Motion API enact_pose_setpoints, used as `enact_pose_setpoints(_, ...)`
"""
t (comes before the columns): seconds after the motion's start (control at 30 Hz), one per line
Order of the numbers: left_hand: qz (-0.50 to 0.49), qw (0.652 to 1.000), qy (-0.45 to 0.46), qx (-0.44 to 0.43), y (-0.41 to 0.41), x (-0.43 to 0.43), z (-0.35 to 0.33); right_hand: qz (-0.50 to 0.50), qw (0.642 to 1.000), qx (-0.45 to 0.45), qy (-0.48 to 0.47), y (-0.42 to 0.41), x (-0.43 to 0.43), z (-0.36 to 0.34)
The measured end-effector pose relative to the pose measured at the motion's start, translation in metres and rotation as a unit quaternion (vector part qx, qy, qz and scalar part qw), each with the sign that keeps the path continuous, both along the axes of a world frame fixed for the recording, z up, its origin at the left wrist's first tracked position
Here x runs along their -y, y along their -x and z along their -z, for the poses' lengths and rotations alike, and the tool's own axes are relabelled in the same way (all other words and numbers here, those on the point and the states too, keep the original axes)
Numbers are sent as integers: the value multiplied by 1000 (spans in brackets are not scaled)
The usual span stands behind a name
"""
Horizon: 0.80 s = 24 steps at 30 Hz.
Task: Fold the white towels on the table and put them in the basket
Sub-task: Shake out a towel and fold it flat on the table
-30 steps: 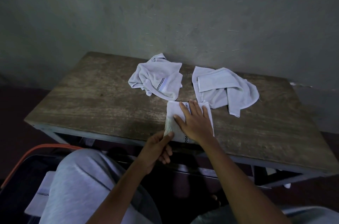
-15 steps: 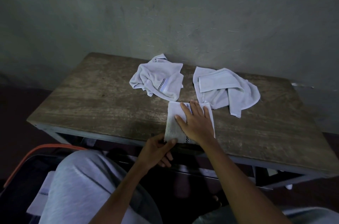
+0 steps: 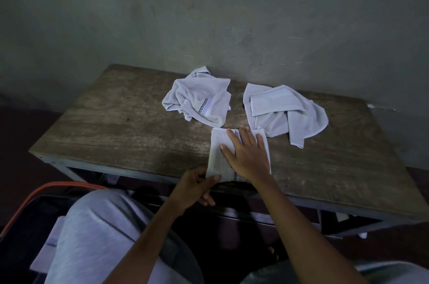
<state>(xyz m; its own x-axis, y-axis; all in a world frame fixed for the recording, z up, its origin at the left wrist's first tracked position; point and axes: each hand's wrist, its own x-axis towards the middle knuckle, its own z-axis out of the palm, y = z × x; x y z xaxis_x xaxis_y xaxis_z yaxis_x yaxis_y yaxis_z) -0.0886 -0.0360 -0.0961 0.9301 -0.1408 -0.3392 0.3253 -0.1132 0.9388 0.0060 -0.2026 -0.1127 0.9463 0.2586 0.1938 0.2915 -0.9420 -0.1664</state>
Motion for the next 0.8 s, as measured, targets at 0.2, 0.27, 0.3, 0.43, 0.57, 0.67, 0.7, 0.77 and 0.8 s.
enact_pose_setpoints(0.2,-161,980,-96,73,1,-1,-10,1,920,-121,-373,4,14,-37)
enact_pose_setpoints(0.27,-228,943,-168,175,0,5,-18,62,868,-85,-484,19,37,-51)
enact_pose_setpoints(0.3,-218,932,-195,216,-3,12,-23,85,859,-55,-501,30,50,-54)
enact_pose_setpoints(0.43,-57,885,-325,328,-31,56,-31,168,865,-37,-471,65,87,-39)
enact_pose_setpoints(0.57,64,800,-466,372,-75,86,-2,177,913,-71,-361,85,96,-11)
enact_pose_setpoints(0.67,83,768,-518,368,-91,90,11,178,934,-105,-290,90,85,-11)
enact_pose_setpoints(0.7,84,761,-528,368,-93,89,14,183,933,-115,-286,90,80,-12)
enact_pose_setpoints(0.77,78,749,-539,376,-94,86,19,198,918,-126,-319,87,75,-8)
enact_pose_setpoints(0.8,73,749,-538,379,-93,86,19,202,907,-130,-346,86,73,-8)
